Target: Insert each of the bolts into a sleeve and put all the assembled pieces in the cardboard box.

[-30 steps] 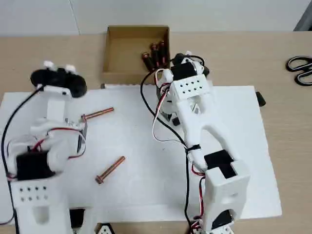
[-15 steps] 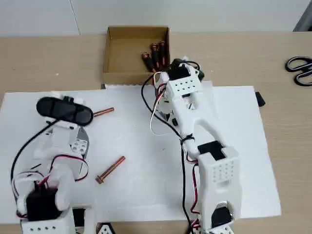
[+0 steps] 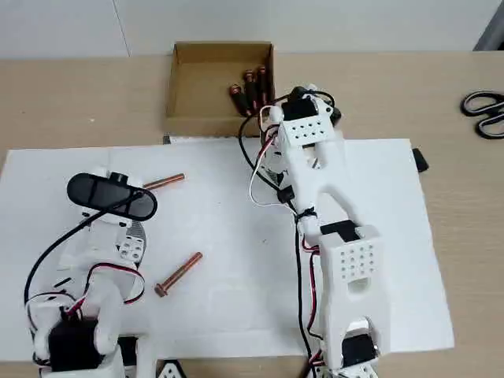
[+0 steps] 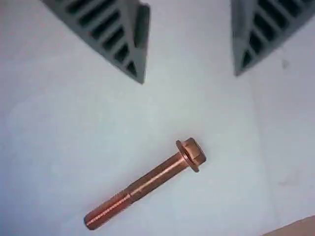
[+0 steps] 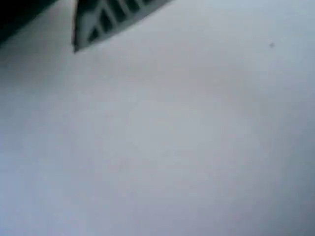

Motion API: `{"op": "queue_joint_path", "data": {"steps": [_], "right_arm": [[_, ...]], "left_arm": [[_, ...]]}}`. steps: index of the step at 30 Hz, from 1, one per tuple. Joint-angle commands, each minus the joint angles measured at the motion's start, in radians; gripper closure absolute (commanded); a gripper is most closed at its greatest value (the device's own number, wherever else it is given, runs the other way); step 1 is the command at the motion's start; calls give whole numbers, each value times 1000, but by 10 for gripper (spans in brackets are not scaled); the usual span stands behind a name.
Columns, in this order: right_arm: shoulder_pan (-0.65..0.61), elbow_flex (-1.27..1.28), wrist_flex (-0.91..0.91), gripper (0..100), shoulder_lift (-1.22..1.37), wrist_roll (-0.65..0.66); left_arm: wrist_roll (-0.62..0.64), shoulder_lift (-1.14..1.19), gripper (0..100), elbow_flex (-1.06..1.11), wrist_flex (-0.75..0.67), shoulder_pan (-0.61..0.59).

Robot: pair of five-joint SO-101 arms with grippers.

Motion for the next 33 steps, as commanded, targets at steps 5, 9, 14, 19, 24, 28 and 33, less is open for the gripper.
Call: {"op": "queue_joint_path", "data": {"steps": [5,9,14,19,24,28,33], "right_arm": [[-2,-46,8,944,-8,0],[-2,-46,8,942,-10,6],[-27,-48,42,941,-13,83],[-77,-48,85,932,-51,92],[-108,-46,91,809,-59,143],[-113,-46,93,802,-64,141],[-130,-46,107,856,-65,147]], "left_arm": [[-6,-5,892,-1,-23,-2],[-6,-5,892,-1,-23,-2],[-6,-3,892,8,-23,-2],[-6,-6,892,36,-20,-2],[-6,-6,892,36,-18,-2],[-6,-8,892,35,-17,-2],[-6,-8,892,35,-17,-3]]}}
